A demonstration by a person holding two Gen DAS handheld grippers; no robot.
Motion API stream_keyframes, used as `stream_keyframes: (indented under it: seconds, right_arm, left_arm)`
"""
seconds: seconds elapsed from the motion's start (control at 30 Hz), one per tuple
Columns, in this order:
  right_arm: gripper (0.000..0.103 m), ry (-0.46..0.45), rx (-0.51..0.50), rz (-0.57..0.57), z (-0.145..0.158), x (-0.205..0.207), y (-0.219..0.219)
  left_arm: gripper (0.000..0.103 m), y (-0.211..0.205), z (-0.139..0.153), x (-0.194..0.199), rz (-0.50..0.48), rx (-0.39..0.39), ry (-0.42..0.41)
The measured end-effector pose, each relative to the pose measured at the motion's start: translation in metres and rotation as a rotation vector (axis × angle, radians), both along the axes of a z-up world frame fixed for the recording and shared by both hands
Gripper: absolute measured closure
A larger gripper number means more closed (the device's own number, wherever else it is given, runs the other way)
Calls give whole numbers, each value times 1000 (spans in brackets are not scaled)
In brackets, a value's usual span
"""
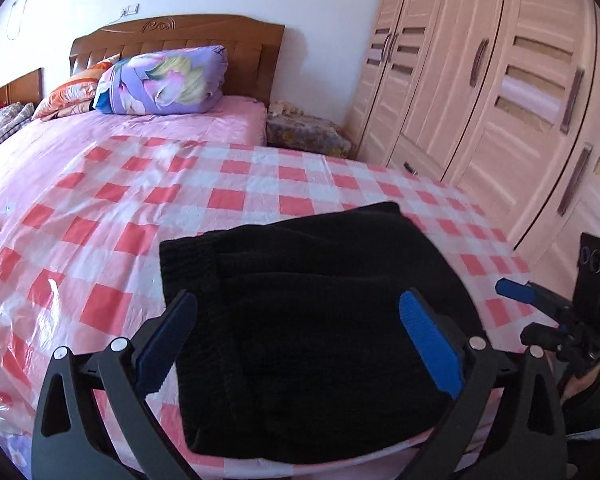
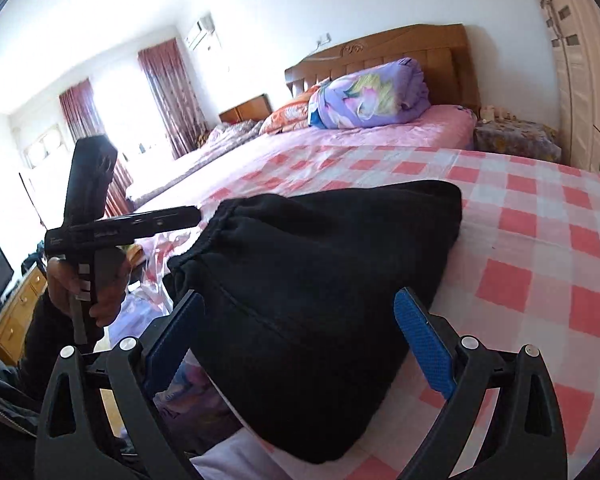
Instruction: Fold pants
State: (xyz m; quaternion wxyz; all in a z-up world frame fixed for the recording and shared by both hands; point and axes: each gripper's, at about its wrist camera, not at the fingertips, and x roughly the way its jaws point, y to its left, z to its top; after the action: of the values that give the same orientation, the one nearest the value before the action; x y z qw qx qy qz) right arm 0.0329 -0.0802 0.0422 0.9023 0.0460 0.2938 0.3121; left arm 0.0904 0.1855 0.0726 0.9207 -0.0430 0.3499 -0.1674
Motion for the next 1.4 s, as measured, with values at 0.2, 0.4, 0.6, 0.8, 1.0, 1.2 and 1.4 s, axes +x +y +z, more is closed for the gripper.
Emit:
stream_keyframes:
  seconds: [0.2, 0.4, 0.6, 0.8, 1.0, 1.2, 1.4]
  right_arm:
    - [10, 101, -168, 35, -53, 19, 26]
    - [10, 107, -144, 65, -41, 19, 21]
    - [9, 151, 18, 7, 3, 65, -15]
    - [9, 309, 41, 30, -8, 176, 7]
    - [8, 385, 35, -119, -28, 230, -10]
    - [8, 323, 107, -39, 15, 188, 2]
    - [8, 446, -58, -86, -49, 229, 25]
  left_arm:
    - [2, 5, -73, 16, 17, 24, 114]
    - [2, 5, -80, 7, 12, 63, 45]
    - [2, 5, -81, 5, 23, 72, 27]
    - [2, 4, -80, 2, 19, 82, 17]
    - [2, 7, -80, 0, -6, 78, 21]
    - [2, 6, -81, -2, 0, 80, 7]
    - [2, 5, -79, -3, -2, 91, 13]
